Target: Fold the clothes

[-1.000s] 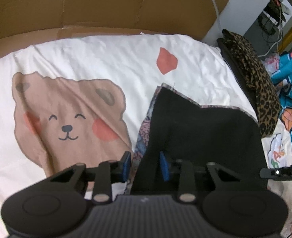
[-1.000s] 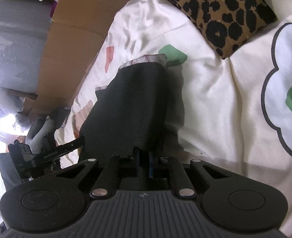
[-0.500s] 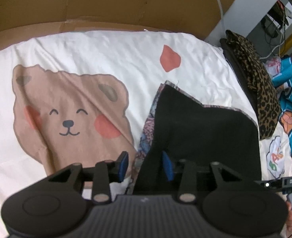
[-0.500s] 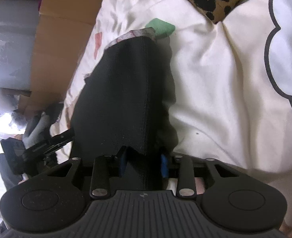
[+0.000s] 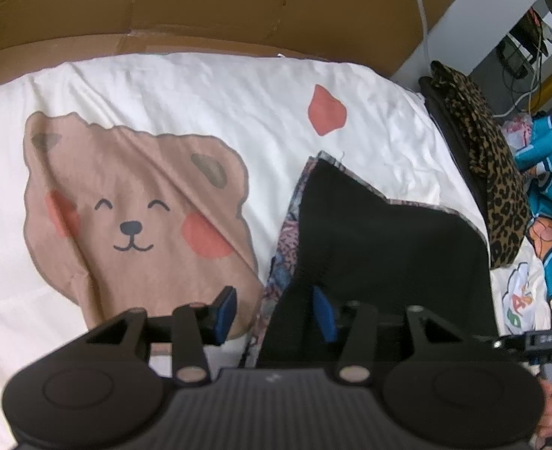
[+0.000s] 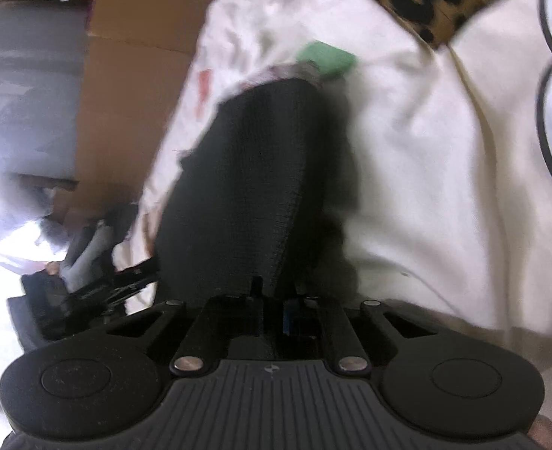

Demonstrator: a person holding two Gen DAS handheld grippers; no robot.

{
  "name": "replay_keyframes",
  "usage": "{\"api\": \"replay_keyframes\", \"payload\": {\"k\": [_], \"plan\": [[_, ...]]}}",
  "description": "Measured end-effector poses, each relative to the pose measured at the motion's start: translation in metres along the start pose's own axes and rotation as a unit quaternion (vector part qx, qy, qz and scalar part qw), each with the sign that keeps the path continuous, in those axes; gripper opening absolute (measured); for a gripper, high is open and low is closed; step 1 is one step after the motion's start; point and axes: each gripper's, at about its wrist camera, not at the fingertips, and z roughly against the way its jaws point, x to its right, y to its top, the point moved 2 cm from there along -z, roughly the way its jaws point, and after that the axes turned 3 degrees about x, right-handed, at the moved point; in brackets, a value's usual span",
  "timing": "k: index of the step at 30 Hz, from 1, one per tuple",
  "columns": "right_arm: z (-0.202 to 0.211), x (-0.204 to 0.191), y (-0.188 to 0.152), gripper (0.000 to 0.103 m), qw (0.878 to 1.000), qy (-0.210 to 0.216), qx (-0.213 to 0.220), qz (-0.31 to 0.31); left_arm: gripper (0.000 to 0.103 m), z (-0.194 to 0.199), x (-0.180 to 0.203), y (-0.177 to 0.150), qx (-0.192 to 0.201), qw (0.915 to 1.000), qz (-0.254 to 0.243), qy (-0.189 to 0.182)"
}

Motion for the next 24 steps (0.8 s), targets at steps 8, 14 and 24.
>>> {"api": "replay_keyframes", "payload": {"k": [8,14,24], "plan": [[0.004,0.009,0.002,0.01,1.0,0.004,-0.002,-0.017,0.049,0.0,-0.001,0.001,-0.003,1.0,0.002,-0.002],[-0.009,0.013,0.0,0.025,1.0,0.007,-0.015,-0.021,0.049,-0.001,-0.005,0.002,-0.007,0.9999,0.008,-0.013],[-0.02,0.016,-0.003,0.015,0.999,0.019,-0.015,-0.044,0.05,-0.003,-0.019,0.0,-0.017,0.9975,0.046,-0.051]]}}
